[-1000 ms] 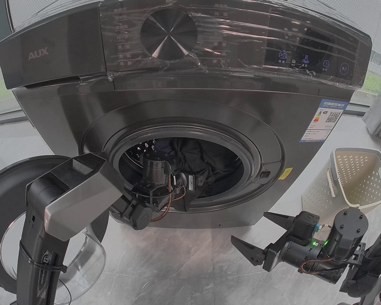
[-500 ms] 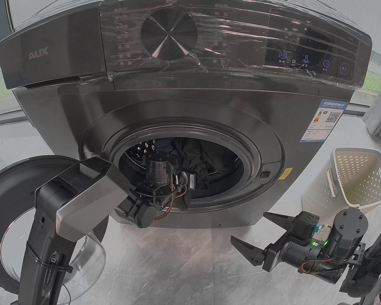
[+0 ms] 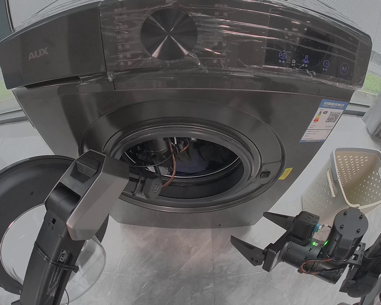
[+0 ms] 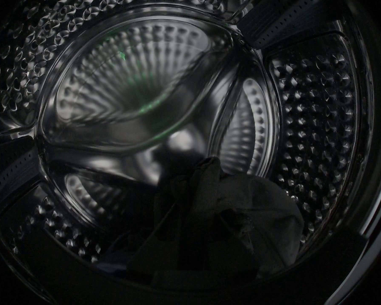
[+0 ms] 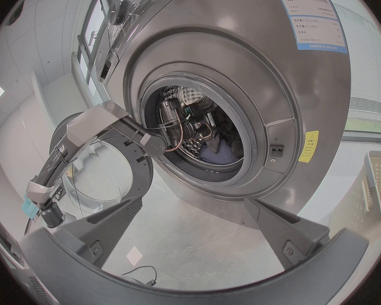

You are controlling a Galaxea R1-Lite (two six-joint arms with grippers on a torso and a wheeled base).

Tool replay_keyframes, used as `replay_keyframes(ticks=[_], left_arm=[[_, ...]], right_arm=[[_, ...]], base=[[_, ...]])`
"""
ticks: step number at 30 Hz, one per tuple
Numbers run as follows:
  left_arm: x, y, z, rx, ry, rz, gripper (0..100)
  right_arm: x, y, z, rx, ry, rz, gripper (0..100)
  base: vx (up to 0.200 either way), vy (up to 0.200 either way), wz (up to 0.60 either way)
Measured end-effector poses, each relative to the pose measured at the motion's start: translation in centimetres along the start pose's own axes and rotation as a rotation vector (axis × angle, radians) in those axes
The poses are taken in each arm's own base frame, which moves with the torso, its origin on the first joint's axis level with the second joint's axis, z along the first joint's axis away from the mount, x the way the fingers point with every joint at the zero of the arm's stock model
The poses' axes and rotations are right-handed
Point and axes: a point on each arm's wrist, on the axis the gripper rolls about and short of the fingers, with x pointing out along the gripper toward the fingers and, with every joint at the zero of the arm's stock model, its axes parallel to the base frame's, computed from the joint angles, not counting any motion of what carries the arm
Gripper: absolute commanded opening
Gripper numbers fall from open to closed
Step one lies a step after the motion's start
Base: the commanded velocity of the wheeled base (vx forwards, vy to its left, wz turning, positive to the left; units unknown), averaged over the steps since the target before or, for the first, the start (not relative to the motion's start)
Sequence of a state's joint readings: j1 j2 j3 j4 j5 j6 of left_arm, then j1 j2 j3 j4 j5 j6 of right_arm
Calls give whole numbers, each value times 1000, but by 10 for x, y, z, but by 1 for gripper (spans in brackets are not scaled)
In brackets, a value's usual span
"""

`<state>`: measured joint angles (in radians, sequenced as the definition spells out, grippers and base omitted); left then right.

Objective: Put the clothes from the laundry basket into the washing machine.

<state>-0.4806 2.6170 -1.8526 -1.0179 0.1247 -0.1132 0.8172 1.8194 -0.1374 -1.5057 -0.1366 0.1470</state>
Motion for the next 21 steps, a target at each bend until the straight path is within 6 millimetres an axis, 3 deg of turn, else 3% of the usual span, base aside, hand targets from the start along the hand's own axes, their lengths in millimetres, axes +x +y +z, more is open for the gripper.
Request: replay_keyframes(ticks=[10, 11, 21], left_arm=[[12, 10, -7, 4, -65, 14, 0], [12, 10, -8, 4, -65, 13, 100], [10, 8, -19, 0, -39, 14, 100]], right_arm=[[0, 0, -1, 0, 4, -1, 100], [0, 0, -1, 0, 5, 0, 100], [0, 0, -1, 1, 8, -1, 100]], base=[[0, 0, 0], [0, 0, 0], [0, 0, 0]])
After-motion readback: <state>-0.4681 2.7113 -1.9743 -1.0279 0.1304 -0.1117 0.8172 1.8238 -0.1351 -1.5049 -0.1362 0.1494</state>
